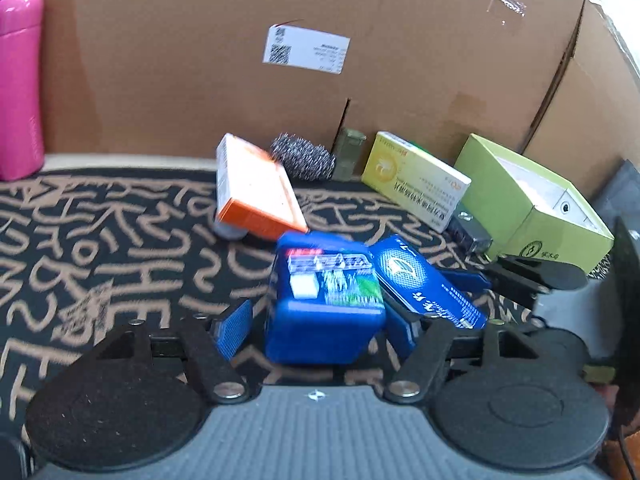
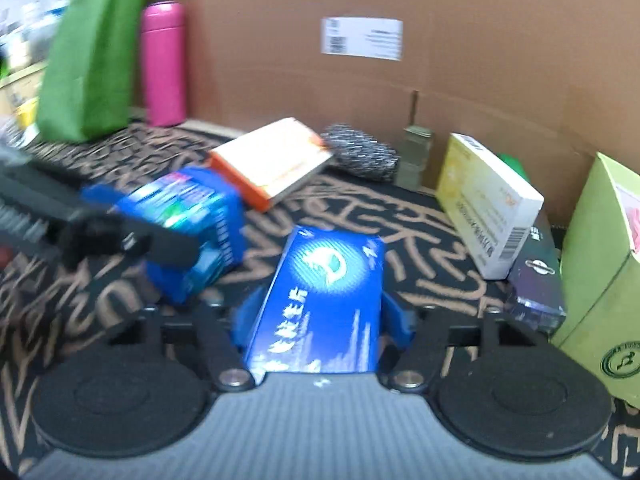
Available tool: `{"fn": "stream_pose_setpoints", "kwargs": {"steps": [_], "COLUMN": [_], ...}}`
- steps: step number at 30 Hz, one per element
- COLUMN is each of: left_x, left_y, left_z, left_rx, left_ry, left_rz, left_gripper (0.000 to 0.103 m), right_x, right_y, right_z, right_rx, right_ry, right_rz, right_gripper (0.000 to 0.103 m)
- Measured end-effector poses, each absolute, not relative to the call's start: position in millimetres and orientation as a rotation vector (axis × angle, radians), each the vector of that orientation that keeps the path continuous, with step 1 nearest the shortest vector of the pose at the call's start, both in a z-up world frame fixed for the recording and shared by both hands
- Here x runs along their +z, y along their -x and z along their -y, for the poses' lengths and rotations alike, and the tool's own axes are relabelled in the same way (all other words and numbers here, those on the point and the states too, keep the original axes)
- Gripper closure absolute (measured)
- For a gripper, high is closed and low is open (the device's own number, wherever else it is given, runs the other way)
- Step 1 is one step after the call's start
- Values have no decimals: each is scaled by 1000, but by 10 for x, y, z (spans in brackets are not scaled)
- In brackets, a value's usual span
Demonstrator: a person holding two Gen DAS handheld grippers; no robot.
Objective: Organize objects
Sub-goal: 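Grasp the blue gum container with left tool while right tool grasps blue medicine box, then carry both blue items over the shoe box and open both tools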
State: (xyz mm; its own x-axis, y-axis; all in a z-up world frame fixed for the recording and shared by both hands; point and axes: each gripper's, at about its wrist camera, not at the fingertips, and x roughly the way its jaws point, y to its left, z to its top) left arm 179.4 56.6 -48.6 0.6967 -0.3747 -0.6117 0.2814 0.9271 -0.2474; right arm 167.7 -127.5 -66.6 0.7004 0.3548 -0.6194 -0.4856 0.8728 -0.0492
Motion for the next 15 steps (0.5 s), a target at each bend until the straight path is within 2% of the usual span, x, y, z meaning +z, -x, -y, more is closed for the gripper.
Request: {"fn": "stream_pose_setpoints", "kwargs": {"steps": [4, 8, 9, 10, 12, 15], "left_x": [-462, -455, -471, -491, -552, -578], "left_y": [-1739, -1791, -1825, -1862, -1918, -1896], "left_z": [-530, -407, -369, -337, -281, -221], "left_rx": [-353, -304, -302, -302, -301, -299], "left_ry": [118, 86, 74, 60, 30, -20], "left_rz": [-687, -644, -645, -654, -680, -670], "left_gripper": [38, 29, 29, 30, 43, 44], "right_x": [-644, -621, -625, -633, -639, -642], "right_y": [-1545, -1582, -1592, -1607, -1630, -1641], "right_z": [1356, 1414, 1409, 1420, 1457, 1506], "right_rx": [461, 437, 432, 430, 428, 417], "right_ry": [219, 181, 178, 176, 156, 130], "right_rz": [-639, -656, -656, -656, -661, -658], "right_gripper": [47, 46, 43, 42, 41, 47]}}
